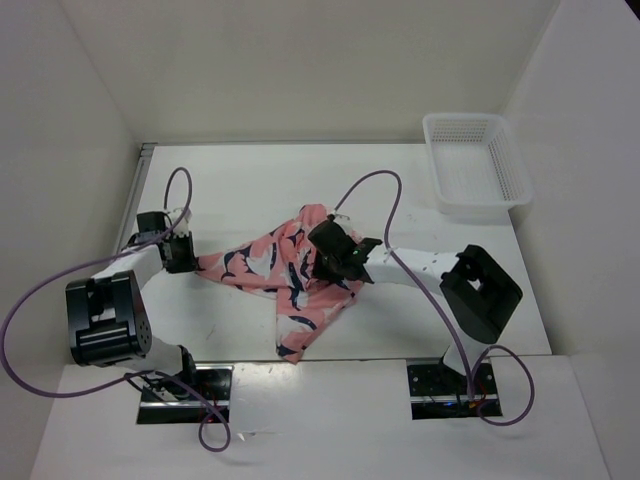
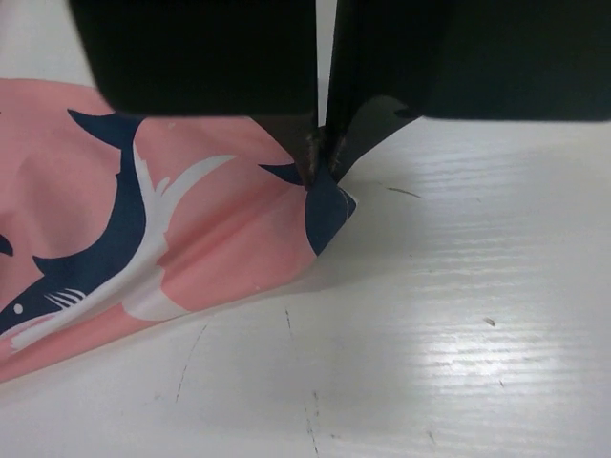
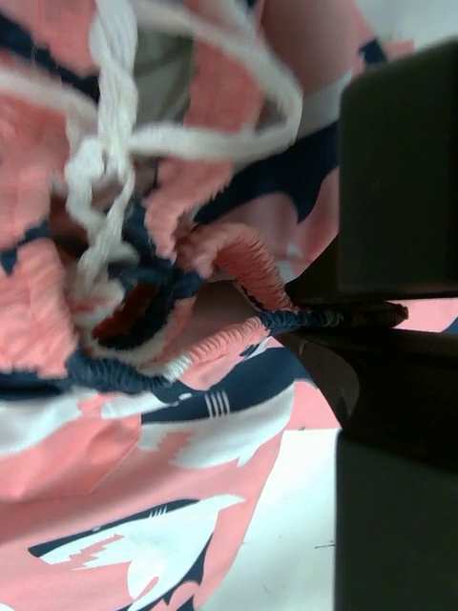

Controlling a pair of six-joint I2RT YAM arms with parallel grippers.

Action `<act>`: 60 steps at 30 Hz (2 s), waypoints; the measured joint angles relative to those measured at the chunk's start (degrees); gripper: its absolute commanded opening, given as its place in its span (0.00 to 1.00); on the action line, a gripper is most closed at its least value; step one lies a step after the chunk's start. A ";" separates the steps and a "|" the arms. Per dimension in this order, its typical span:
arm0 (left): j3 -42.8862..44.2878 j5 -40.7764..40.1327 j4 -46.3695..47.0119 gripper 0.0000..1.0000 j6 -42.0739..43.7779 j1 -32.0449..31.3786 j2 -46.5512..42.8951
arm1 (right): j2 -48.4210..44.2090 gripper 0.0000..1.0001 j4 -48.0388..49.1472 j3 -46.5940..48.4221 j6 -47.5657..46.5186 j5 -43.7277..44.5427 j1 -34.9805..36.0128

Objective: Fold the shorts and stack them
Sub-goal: Flatten the shorts out

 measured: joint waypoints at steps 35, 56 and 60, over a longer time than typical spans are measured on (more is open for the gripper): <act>54.60 27.56 -9.84 0.00 -1.36 7.45 -25.38 | -30.73 0.00 -29.35 50.93 -21.33 -16.22 -27.04; 36.44 32.68 -5.77 0.00 -1.33 7.61 -26.14 | -36.79 0.05 -22.38 9.86 -15.65 -22.56 -28.02; 25.73 31.30 -4.52 0.00 -1.33 7.41 -22.47 | -29.03 0.05 -15.91 2.80 -13.51 -23.45 -29.07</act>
